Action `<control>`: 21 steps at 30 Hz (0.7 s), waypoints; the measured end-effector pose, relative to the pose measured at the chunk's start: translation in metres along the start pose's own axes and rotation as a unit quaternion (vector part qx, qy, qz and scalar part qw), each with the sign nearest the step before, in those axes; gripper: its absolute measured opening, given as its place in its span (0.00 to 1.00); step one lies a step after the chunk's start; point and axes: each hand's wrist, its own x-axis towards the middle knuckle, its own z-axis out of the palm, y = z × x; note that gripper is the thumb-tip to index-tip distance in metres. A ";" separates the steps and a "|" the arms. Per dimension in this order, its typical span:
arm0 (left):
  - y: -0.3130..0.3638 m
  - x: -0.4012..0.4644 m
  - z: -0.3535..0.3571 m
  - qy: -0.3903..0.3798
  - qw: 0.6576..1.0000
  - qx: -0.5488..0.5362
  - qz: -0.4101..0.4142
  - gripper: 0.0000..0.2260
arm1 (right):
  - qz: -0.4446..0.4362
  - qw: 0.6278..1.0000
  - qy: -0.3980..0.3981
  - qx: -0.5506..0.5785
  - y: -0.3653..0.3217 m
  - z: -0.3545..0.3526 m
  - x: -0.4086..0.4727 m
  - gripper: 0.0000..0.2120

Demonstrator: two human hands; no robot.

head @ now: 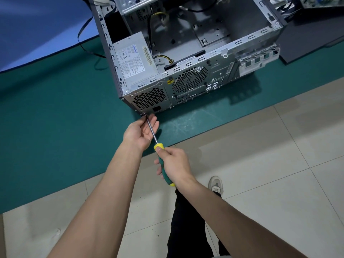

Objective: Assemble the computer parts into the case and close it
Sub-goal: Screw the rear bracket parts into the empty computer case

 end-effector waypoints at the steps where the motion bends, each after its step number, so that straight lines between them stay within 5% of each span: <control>1: 0.001 -0.001 0.001 0.002 1.000 0.007 0.000 0.07 | 0.001 1.000 -0.002 0.002 -0.001 0.000 -0.001 0.14; 7: 0.001 -0.002 0.006 0.022 0.999 0.032 0.014 0.06 | 0.018 0.999 -0.020 0.028 -0.007 -0.006 -0.002 0.13; 13: 0.004 -0.007 0.004 0.010 0.998 0.056 0.015 0.07 | 0.134 0.952 -0.142 0.234 -0.007 -0.014 0.001 0.15; 17: 0.006 -0.013 -0.001 -0.042 0.970 0.238 -0.006 0.14 | 0.198 0.885 -0.236 0.348 -0.002 -0.018 0.004 0.18; 21: 0.012 -0.017 -0.012 -0.067 0.925 0.375 0.005 0.13 | 0.208 0.867 -0.267 0.366 0.002 -0.017 0.007 0.19</control>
